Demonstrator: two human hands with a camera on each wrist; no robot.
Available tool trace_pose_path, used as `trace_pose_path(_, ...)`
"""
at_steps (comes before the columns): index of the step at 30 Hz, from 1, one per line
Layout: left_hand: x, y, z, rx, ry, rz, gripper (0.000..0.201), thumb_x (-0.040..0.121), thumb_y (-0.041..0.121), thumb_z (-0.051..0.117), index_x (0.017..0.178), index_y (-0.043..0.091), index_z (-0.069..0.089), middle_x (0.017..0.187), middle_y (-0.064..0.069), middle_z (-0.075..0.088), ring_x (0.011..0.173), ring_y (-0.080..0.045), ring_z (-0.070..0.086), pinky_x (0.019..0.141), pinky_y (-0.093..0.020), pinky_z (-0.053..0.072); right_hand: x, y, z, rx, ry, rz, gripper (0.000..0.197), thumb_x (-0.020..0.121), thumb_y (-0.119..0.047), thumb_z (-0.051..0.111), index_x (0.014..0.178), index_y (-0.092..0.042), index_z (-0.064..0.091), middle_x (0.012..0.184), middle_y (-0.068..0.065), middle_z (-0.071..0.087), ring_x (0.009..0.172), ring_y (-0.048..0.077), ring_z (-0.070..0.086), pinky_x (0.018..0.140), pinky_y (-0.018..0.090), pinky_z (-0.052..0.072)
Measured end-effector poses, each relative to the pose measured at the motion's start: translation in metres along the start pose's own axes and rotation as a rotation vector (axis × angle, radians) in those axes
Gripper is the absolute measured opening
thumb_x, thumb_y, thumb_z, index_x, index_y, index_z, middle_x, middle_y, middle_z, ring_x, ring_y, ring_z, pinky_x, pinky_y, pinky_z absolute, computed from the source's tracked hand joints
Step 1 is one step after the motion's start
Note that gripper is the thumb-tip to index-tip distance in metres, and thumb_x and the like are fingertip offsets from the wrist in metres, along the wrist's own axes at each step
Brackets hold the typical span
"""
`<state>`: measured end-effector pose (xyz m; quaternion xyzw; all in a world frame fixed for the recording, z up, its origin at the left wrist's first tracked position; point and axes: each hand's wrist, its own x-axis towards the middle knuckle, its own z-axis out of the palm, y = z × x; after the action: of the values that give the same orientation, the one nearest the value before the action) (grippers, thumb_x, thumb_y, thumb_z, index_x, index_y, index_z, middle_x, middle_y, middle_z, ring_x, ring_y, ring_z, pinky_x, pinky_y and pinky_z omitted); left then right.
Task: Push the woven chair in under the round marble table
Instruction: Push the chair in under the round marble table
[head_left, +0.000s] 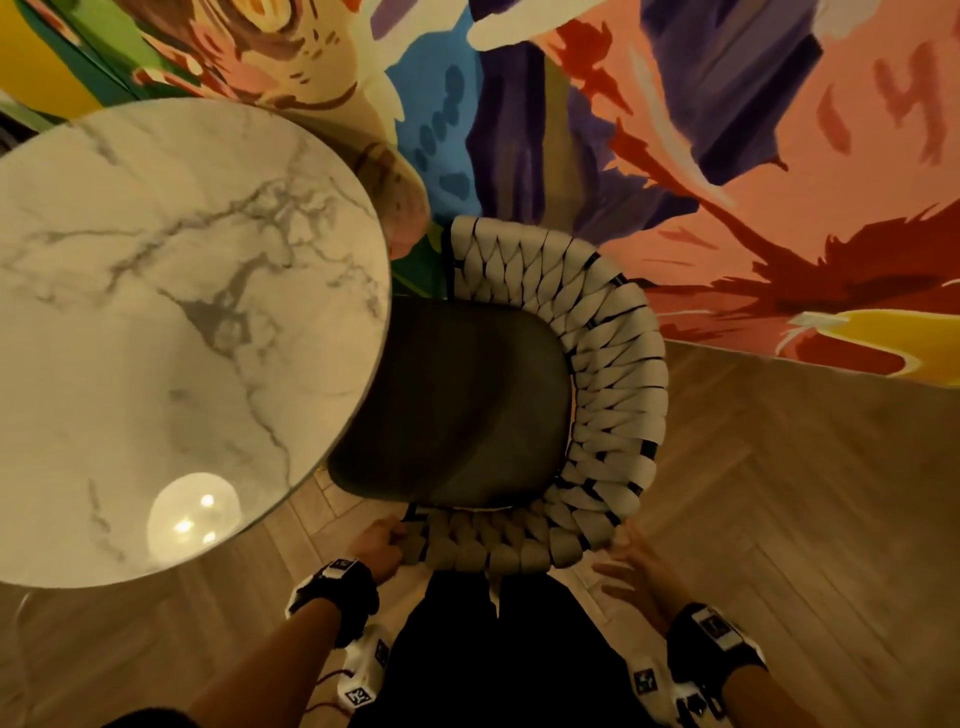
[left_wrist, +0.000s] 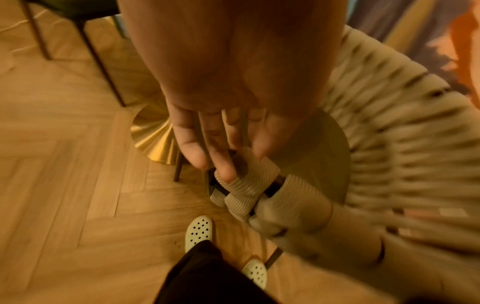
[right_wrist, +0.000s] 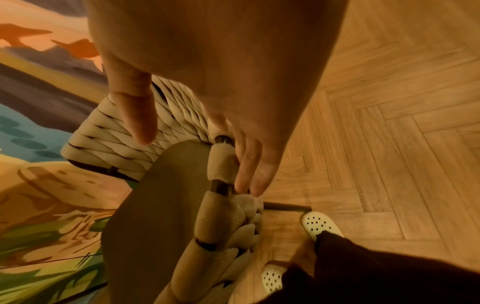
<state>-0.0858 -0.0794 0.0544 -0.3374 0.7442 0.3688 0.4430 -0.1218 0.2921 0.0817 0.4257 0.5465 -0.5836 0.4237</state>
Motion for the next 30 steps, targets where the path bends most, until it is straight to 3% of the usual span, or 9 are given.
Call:
trace_pose_path(4, 0.001, -0.010, -0.010, -0.398, -0.046, -0.168, 0.022, 0.089, 0.008, 0.047, 0.108, 0.013, 0.058, 0.091, -0.012, 0.060, 0.069, -0.021, 0.059, 0.059, -0.028, 0.046, 0.000, -0.008, -0.014, -0.043, 0.067, -0.041, 0.058, 0.093, -0.010, 0.051, 0.147, -0.018, 0.030, 0.122, 0.012, 0.057, 0.118, 0.036, 0.052, 0.099, 0.052, 0.043)
trace_pose_path(9, 0.009, -0.024, -0.016, -0.825, 0.111, -0.375, 0.033, 0.095, 0.010, 0.045, 0.126, 0.007, 0.054, 0.123, -0.012, 0.055, 0.099, -0.026, 0.056, 0.059, -0.035, 0.048, 0.027, -0.031, -0.047, 0.074, 0.215, -0.158, 0.024, 0.097, -0.003, 0.040, 0.115, -0.016, 0.050, 0.139, 0.026, 0.046, 0.092, 0.029, 0.057, 0.075, 0.043, 0.046)
trace_pose_path(14, 0.027, -0.032, 0.005, -0.969, 0.003, -0.420, 0.070, 0.081, 0.019, 0.068, 0.142, 0.008, 0.038, 0.150, -0.018, 0.037, 0.135, -0.036, 0.042, 0.106, -0.050, 0.041, 0.036, -0.113, -0.060, 0.003, 0.364, -0.212, 0.036, 0.096, -0.026, 0.046, 0.126, -0.007, 0.052, 0.127, 0.020, 0.055, 0.118, 0.035, 0.051, 0.096, 0.045, 0.044)
trace_pose_path(17, 0.060, -0.051, 0.032, -1.063, -0.046, -0.369, 0.114, 0.057, 0.020, 0.085, 0.149, 0.024, 0.018, 0.148, -0.023, 0.038, 0.128, -0.039, 0.047, 0.097, -0.056, 0.046, 0.027, -0.160, -0.040, -0.109, 0.301, -0.210, 0.026, 0.080, -0.032, 0.065, 0.103, -0.022, 0.059, 0.113, 0.013, 0.058, 0.109, 0.034, 0.056, 0.091, 0.039, 0.045)
trace_pose_path(20, 0.018, -0.014, 0.028, -1.187, -0.030, -0.298, 0.071, 0.091, 0.006, 0.052, 0.150, 0.023, 0.017, 0.143, -0.026, 0.041, 0.097, -0.038, 0.057, 0.065, -0.048, 0.054, 0.016, -0.185, -0.005, -0.172, 0.195, -0.187, 0.014, 0.088, -0.026, 0.056, 0.097, -0.016, 0.059, 0.096, 0.011, 0.058, 0.081, 0.024, 0.051, 0.065, 0.031, 0.042)
trace_pose_path(22, 0.006, -0.011, 0.025, -1.188, -0.032, -0.280, 0.073, 0.091, -0.004, 0.047, 0.151, 0.023, 0.015, 0.139, -0.025, 0.044, 0.107, -0.042, 0.055, 0.067, -0.045, 0.054, 0.013, -0.193, 0.013, -0.173, 0.196, -0.193, 0.026, 0.092, -0.021, 0.049, 0.112, -0.006, 0.059, 0.096, 0.015, 0.061, 0.077, 0.026, 0.053, 0.054, 0.030, 0.049)
trace_pose_path(25, 0.003, -0.020, 0.021, -1.116, -0.069, -0.333, 0.079, 0.088, -0.005, 0.054, 0.150, 0.027, 0.019, 0.107, -0.021, 0.058, 0.085, -0.036, 0.061, 0.066, -0.041, 0.054, 0.010, -0.194, 0.026, -0.089, 0.211, -0.200, 0.020, 0.095, -0.019, 0.043, 0.087, -0.007, 0.057, 0.068, 0.009, 0.060, 0.059, 0.021, 0.057, 0.031, 0.016, 0.042)
trace_pose_path(28, 0.003, -0.028, 0.011, -1.089, -0.109, -0.398, 0.080, 0.089, -0.001, 0.055, 0.150, 0.031, 0.016, 0.092, -0.018, 0.056, 0.075, -0.034, 0.060, 0.049, -0.035, 0.057, 0.011, -0.190, 0.034, -0.006, 0.262, -0.231, 0.026, 0.096, -0.016, 0.041, 0.071, -0.012, 0.049, 0.050, 0.006, 0.056, 0.037, 0.013, 0.056, 0.029, 0.013, 0.038)
trace_pose_path(30, 0.006, -0.032, 0.007, -1.081, -0.106, -0.386, 0.079, 0.089, -0.003, 0.054, 0.150, 0.030, 0.017, 0.091, -0.019, 0.056, 0.075, -0.034, 0.060, 0.056, -0.040, 0.055, 0.012, -0.190, 0.040, 0.026, 0.259, -0.228, 0.030, 0.096, -0.017, 0.040, 0.067, -0.013, 0.045, 0.037, 0.002, 0.052, 0.024, 0.008, 0.048, 0.027, 0.012, 0.034)
